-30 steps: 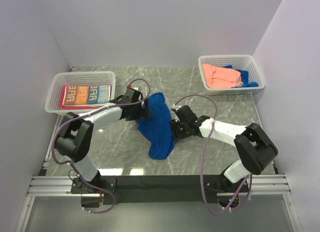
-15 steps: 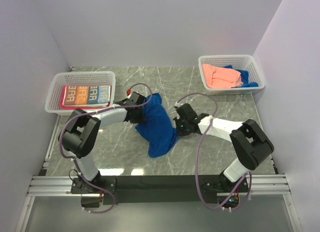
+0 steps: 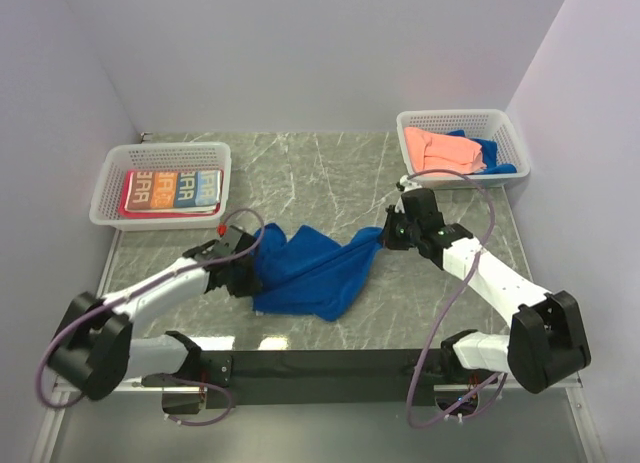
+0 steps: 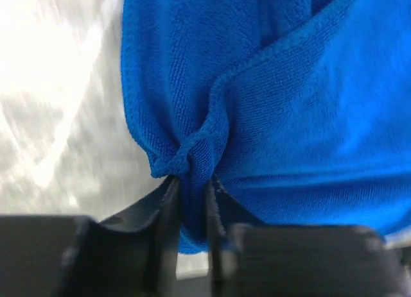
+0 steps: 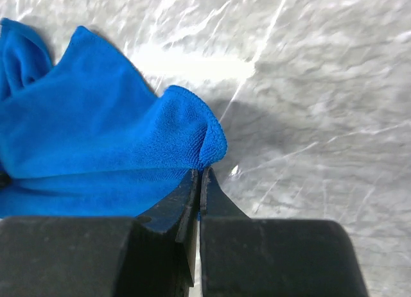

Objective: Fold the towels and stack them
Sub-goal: Flatten out the crumpled towel

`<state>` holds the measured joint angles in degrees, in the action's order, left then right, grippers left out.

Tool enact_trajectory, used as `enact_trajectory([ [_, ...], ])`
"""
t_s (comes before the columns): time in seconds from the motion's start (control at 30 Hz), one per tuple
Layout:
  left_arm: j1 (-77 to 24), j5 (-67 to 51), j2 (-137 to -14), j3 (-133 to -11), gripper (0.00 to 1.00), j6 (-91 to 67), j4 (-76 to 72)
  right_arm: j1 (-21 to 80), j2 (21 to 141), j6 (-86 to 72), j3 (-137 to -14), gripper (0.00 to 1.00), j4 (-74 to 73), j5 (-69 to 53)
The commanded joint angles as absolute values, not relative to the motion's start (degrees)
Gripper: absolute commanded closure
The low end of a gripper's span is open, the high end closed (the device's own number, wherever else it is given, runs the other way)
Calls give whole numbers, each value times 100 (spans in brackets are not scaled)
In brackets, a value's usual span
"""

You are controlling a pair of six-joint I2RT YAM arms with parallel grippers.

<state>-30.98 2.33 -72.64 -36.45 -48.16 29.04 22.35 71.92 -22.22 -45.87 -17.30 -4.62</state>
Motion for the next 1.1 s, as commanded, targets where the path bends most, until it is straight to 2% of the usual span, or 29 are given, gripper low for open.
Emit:
enact_trajectory([
  [0.0,-3190,-763,-6558,-3279,75,-5141,3366,2197,6892,-2127,-4316,100,-1854,-913],
  [0.03,-3208,-886,-6252,-3296,63,-5176,3410,2197,6856,-2066,-4255,100,-1907,-966],
  [0.07,-3208,-966,-6127,-3348,55,-5151,3575,2197,6821,-2022,-4237,100,-1968,-1019],
  [0.1,-3199,-915,-6022,-3575,39,-5063,3690,2197,6786,-1969,-4210,100,-2091,-1046],
  [0.17,-3208,-478,-5968,-3962,27,-4879,3962,2197,6750,-1864,-4227,100,-2249,-994],
  [0.23,-3191,-37,-6317,-4752,21,-4520,4437,2197,6689,-1785,-4228,100,-2382,-888],
  [0.3,-3173,491,-6678,-5419,23,-4246,4517,2197,6627,-1749,-4201,100,-2408,-800],
  [0.33,-3155,562,-7123,-5640,27,-3932,4465,2197,6618,-1740,-4201,100,-2400,-782],
  [0.4,-3155,458,-7626,-6254,30,-3596,4194,2197,6609,-1731,-4184,100,-2356,-782],
  [0.53,-3164,167,-9258,-7389,30,-2902,4165,2197,6574,-1723,-4157,99,-2303,-844],
  [0.6,-3173,149,-9684,-7907,30,-2734,4175,2197,6548,-1723,-4157,99,-2311,-844],
  [0.9,-3190,282,-11399,-8902,38,-2013,4070,2206,6504,-1679,-4122,99,-2259,-1002],
  [1.07,-3190,167,-11733,-9096,50,-1907,3868,2197,6504,-1652,-4096,99,-2250,-1046],
])
